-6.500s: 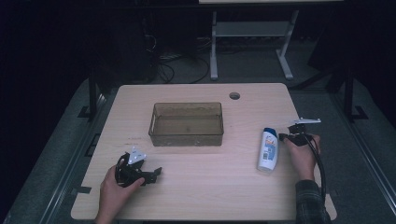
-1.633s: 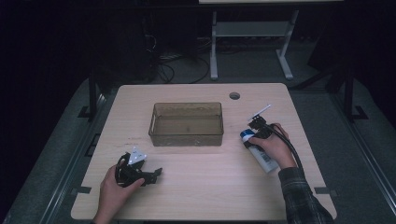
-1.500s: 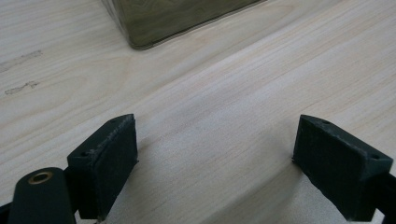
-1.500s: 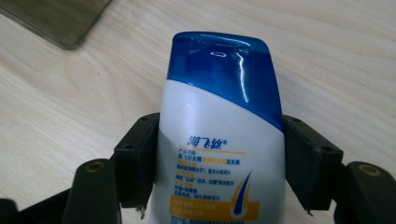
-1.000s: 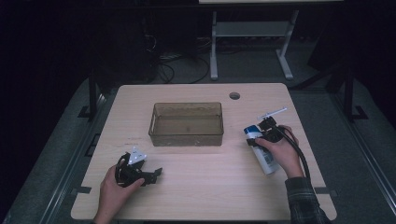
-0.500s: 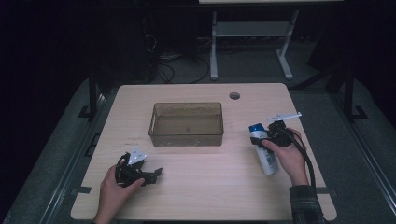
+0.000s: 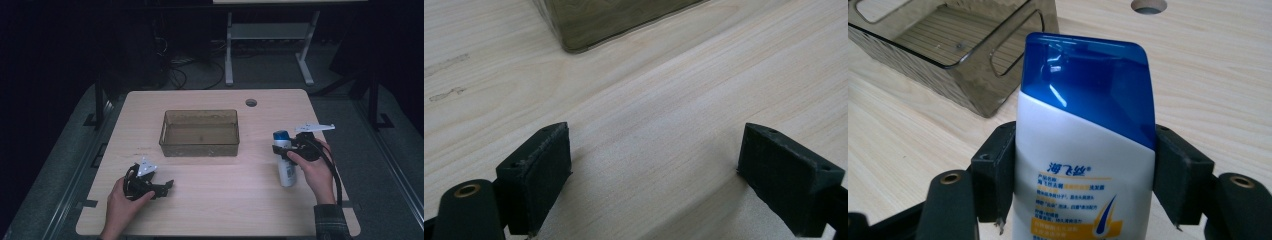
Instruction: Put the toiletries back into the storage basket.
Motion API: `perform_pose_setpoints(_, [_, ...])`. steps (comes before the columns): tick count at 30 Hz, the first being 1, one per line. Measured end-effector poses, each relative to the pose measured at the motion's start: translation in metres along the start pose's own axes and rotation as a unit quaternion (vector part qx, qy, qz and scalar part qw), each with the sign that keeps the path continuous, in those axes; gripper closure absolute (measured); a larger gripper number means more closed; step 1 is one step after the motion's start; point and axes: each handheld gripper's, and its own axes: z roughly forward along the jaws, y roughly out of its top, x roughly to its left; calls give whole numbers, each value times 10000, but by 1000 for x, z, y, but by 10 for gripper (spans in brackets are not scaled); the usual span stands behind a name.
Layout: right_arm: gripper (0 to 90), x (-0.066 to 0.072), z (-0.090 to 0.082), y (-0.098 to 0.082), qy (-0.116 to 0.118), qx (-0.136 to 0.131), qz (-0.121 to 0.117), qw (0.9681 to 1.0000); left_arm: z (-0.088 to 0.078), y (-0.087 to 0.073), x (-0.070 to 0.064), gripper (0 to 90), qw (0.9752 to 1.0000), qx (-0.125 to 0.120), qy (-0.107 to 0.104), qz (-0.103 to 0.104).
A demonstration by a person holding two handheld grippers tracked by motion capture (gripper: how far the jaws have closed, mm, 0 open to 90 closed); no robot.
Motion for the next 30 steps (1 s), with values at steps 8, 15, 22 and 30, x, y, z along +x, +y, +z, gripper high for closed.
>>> perform_pose_setpoints(8, [342, 1, -14, -1, 50, -236, 13, 9997, 0, 0, 0, 125, 10000, -2, 1, -3])
perform_pose_setpoints(15, [344, 3, -25, -4, 24, -392, 8, 9992, 0, 0, 0, 125, 10000, 1, 1, -1])
perform_pose_setpoints(22, [344, 6, -33, -6, 69, -623, -40, 9980, 0, 0, 0, 125, 10000, 2, 2, 1])
perform_pose_setpoints(30, [343, 11, -40, -3, 262, -962, -90, 9950, 0, 0, 0, 125, 10000, -19, 6, -14])
